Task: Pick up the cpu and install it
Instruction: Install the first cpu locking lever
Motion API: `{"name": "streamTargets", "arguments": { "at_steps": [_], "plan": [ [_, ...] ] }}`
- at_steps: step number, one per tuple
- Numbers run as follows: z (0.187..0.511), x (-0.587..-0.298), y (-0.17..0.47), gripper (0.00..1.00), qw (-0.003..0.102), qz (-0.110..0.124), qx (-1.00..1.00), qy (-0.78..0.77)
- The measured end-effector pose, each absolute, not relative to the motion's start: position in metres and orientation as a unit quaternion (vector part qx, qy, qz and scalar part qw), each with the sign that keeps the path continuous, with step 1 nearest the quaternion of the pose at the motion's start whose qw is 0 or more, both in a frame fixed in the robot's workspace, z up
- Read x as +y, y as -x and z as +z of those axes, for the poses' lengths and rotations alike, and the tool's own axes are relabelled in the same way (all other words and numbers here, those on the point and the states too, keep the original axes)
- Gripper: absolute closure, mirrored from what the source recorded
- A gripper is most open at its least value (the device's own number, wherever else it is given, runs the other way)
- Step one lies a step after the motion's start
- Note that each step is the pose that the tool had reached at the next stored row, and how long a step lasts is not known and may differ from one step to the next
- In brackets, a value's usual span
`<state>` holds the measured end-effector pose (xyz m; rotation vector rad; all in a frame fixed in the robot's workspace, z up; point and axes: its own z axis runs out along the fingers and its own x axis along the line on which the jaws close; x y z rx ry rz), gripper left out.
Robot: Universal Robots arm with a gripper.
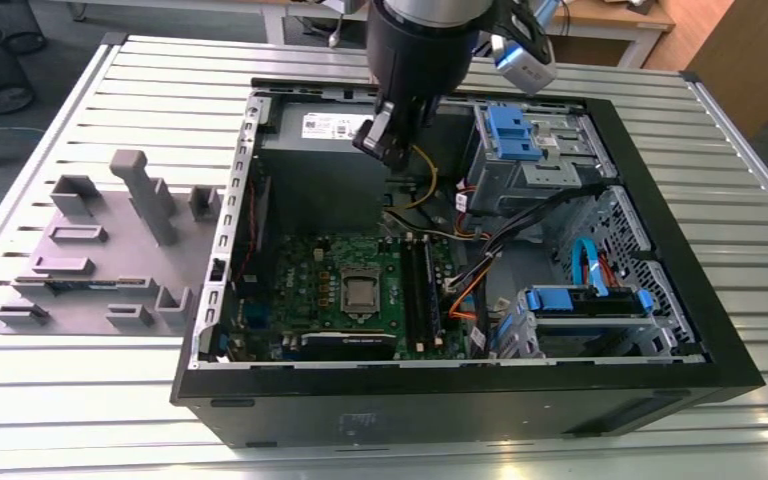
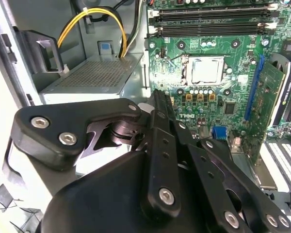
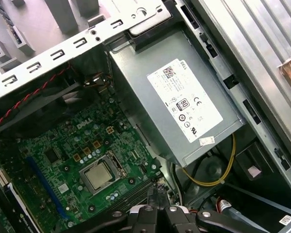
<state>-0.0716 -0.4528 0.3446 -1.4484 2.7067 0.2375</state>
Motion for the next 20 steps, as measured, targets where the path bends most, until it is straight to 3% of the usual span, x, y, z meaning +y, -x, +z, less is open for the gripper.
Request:
{"name": "streamTargets", "arguments": {
  "at_steps": [20],
  "plan": [
    [0.308,-0.453,0.072,0.89,0.026,0.068,0.879,0.470]
  ]
}}
